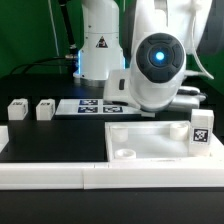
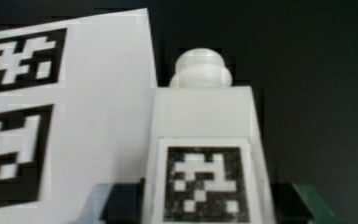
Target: Assemble square table
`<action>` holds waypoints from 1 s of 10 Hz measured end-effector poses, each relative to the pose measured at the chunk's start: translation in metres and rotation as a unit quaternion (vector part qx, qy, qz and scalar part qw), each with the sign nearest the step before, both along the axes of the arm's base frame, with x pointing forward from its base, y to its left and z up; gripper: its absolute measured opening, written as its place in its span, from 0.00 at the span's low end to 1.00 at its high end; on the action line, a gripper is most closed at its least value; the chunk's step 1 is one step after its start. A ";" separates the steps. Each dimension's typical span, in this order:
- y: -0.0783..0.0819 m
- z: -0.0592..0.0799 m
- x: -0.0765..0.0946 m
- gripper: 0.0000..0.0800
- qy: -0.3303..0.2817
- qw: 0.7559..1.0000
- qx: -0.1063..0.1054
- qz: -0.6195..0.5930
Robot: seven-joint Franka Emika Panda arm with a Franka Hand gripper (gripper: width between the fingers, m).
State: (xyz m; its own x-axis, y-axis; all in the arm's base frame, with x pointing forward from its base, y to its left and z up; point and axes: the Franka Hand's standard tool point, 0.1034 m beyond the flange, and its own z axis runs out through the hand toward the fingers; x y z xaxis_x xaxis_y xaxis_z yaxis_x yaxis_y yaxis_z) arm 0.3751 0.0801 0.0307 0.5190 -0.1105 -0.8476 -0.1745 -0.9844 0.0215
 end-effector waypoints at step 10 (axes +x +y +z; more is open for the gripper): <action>-0.064 0.073 0.093 0.36 -0.264 0.963 -0.027 -0.040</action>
Offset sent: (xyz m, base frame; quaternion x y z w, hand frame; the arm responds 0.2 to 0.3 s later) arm 0.0064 -0.0485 0.0549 0.0595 -0.0144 0.0343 0.9975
